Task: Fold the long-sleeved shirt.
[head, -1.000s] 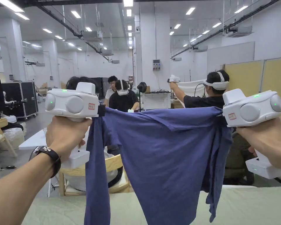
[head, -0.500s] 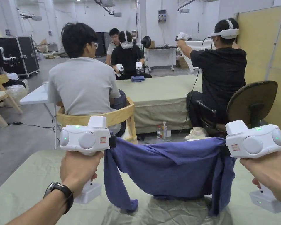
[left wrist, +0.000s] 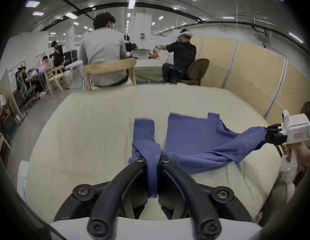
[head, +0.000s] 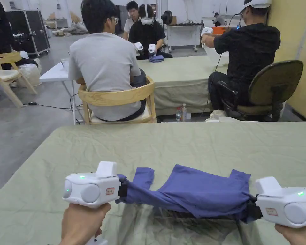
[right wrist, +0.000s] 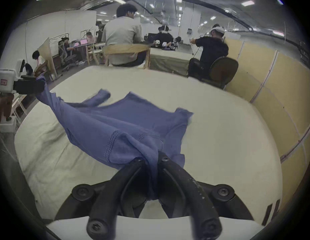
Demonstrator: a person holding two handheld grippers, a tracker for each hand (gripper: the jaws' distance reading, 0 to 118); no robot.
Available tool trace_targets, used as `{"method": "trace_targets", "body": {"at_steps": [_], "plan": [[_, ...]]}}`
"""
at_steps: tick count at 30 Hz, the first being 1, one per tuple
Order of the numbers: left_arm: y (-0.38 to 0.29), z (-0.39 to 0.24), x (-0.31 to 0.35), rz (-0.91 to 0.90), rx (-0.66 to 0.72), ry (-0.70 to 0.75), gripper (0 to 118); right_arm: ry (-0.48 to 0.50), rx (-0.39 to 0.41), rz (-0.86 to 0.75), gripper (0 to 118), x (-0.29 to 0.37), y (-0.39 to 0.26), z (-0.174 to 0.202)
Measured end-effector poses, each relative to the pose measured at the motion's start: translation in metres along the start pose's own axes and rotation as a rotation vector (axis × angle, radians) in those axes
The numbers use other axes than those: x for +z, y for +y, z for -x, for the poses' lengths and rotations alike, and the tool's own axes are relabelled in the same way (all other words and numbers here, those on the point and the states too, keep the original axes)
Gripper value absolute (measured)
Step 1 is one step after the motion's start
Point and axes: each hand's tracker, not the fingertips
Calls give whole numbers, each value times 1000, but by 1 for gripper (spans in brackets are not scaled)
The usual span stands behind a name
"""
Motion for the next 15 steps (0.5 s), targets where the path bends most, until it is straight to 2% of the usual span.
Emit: {"method": "trace_targets", "body": {"at_steps": [7,11,15], "plan": [[-136,6,47,112,66,7,8,66,56,64,12,31,-108,61],[-197,17,53,202,177,32,8,111,59,121,12,31,-142,84],[-227,24,52,232,270,25,9,105,56,149,12,24,-153,95]]}}
